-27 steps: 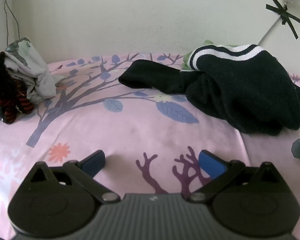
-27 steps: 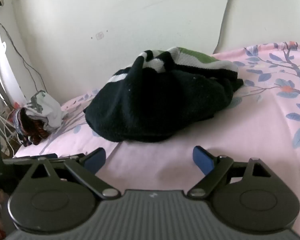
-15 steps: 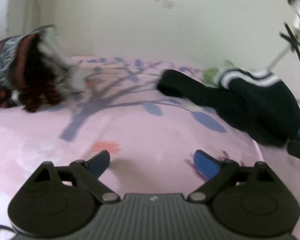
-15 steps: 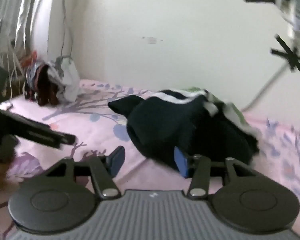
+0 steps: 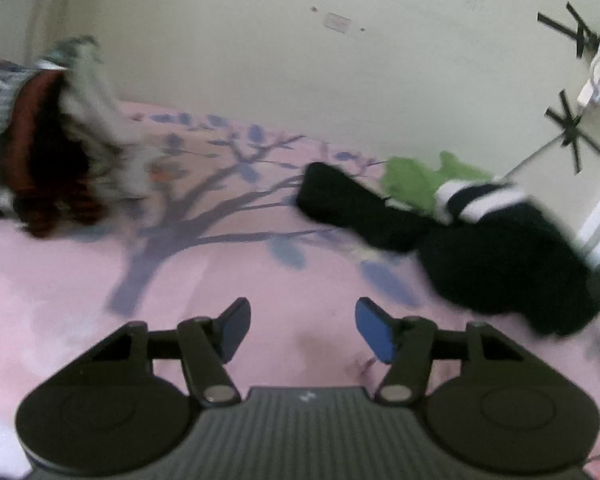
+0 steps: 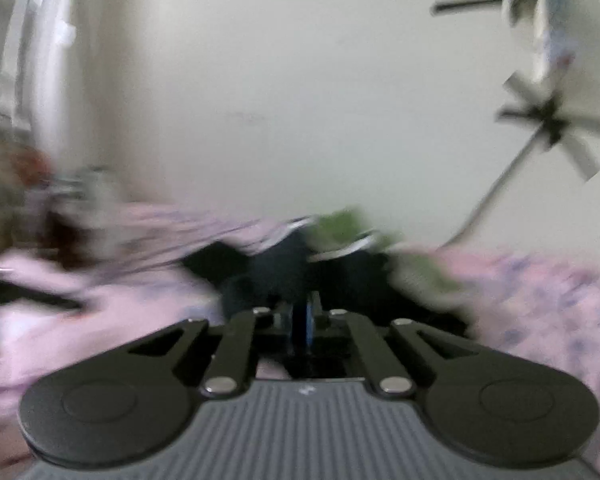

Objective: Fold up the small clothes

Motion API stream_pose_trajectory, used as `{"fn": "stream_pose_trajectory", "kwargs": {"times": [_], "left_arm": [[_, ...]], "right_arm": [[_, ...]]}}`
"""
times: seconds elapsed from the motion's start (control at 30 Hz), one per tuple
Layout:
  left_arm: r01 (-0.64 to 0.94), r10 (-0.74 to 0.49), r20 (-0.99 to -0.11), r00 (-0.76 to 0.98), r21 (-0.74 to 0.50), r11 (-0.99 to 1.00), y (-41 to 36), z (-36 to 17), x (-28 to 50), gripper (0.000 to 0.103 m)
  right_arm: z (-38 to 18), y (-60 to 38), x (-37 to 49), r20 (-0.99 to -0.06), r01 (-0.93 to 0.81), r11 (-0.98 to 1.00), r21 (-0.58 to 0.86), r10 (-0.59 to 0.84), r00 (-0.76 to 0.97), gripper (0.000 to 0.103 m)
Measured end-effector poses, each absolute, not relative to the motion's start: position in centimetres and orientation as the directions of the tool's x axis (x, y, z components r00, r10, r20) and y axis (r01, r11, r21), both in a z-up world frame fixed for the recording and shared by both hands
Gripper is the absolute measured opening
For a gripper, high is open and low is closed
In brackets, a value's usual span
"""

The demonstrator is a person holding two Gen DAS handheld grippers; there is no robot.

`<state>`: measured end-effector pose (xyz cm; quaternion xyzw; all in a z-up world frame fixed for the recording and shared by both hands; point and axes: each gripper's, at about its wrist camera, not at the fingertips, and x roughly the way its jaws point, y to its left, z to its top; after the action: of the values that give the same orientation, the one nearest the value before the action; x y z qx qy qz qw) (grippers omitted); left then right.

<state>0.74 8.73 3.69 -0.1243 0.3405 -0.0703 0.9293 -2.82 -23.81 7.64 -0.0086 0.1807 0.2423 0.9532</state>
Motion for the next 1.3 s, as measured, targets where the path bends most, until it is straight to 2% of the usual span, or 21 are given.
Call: {"fn": "stream_pose_trajectory", "kwargs": {"times": [0.03,0.07,0.1,0.13,0.17,0.23,0.37,0.4,0.47,0.5,0.57,0.6,0.63,0.67,0.7,0.83,1.03,1.13,1.2,1.3], "left_arm": [[0.066,-0.245,-0.609,0.754,-0.301,0.951,8.1,4.0,1.8,0.059],[0.082,-0.26,-0.604,0.753,-0.307,0.948,7.7,4.2,2.7,0.06],[0.093,-0.266,-0.601,0.753,-0.303,0.949,7.0,4.2,3.6,0.063],[0.098,-0.266,-0.606,0.749,-0.296,0.95,6.3,4.2,4.9,0.063],[0.093,-0.264,-0.619,0.74,-0.294,0.951,5.7,4.1,6.3,0.063],[0.064,-0.246,-0.648,0.721,-0.291,0.955,4.7,3.5,9.7,0.063],[0.017,-0.269,-0.688,0.674,-0.35,0.937,4.9,2.4,15.1,0.063],[0.021,-0.295,-0.694,0.657,-0.374,0.927,4.7,2.0,16.2,0.065],[0.028,-0.314,-0.694,0.649,-0.39,0.92,4.1,1.5,17.6,0.075],[0.039,-0.308,-0.688,0.657,-0.377,0.925,3.4,1.6,18.1,0.078],[0.042,-0.269,-0.704,0.657,-0.322,0.946,2.0,1.6,19.0,0.068],[0.045,-0.25,-0.707,0.661,-0.296,0.954,1.4,1.7,19.2,0.035],[0.042,-0.238,-0.72,0.652,-0.279,0.959,1.0,1.7,19.6,0.012],[0.036,-0.24,-0.729,0.641,-0.284,0.958,0.9,1.9,20.0,0.011],[0.02,-0.242,-0.725,0.645,-0.301,0.953,1.2,2.2,20.0,0.011],[0.022,-0.268,-0.615,0.741,-0.377,0.926,4.5,7.0,17.8,0.01],[0.038,-0.212,-0.342,0.915,-0.452,0.891,13.2,17.9,8.0,0.01],[0.064,-0.167,-0.189,0.968,-0.457,0.887,17.4,22.9,1.0,0.01],[0.079,-0.147,-0.119,0.982,-0.446,0.891,19.2,25.2,-3.4,0.01],[0.094,-0.128,-0.06,0.99,-0.395,0.914,20.9,26.7,-9.7,0.011]], "right_arm": [[7.5,-25.1,-3.3,-0.361,-0.528,0.839,0.131,0.537,0.763,0.0],[7.5,-26.2,-3.7,-0.34,-0.551,0.817,0.17,0.574,0.745,0.007],[7.7,-27.6,-4.0,-0.306,-0.551,0.81,0.201,0.586,0.75,0.018],[8.0,-29.2,-4.0,-0.267,-0.511,0.829,0.227,0.558,0.786,0.045],[8.2,-30.4,-4.0,-0.237,-0.464,0.854,0.235,0.513,0.825,0.054],[8.6,-32.4,-2.4,-0.219,-0.342,0.911,0.231,0.391,0.894,0.054],[6.6,-36.2,4.1,-0.296,-0.159,0.915,0.371,0.279,0.914,0.056],[6.0,-36.8,5.9,-0.318,-0.127,0.899,0.42,0.277,0.907,0.057],[4.2,-38.3,9.7,-0.36,-0.08,0.851,0.519,0.303,0.882,0.059],[3.2,-38.8,11.4,-0.379,-0.056,0.832,0.552,0.31,0.872,0.059],[1.8,-39.1,14.3,-0.407,-0.018,0.791,0.612,0.334,0.85,0.06],[1.1,-38.9,15.5,-0.4,-0.025,0.765,0.644,0.364,0.841,0.059],[1.1,-38.3,16.2,-0.387,-0.04,0.753,0.657,0.383,0.839,0.051],[1.3,-37.6,16.7,-0.39,-0.047,0.745,0.665,0.401,0.829,0.028],[1.9,-36.8,16.7,-0.389,-0.053,0.752,0.657,0.398,0.831,0.02],[8.2,-35.5,12.7,-0.232,-0.175,0.806,0.565,0.359,0.904,0.014],[18.9,-35.8,2.3,0.017,-0.302,0.842,0.448,0.33,0.944,0.013],[22.1,-36.6,-2.7,0.109,-0.324,0.861,0.392,0.306,0.946,0.013],[23.7,-37.0,-6.1,0.159,-0.338,0.865,0.371,0.299,0.941,0.013],[23.8,-37.8,-10.8,0.182,-0.371,0.861,0.347,0.326,0.928,0.013]]}}
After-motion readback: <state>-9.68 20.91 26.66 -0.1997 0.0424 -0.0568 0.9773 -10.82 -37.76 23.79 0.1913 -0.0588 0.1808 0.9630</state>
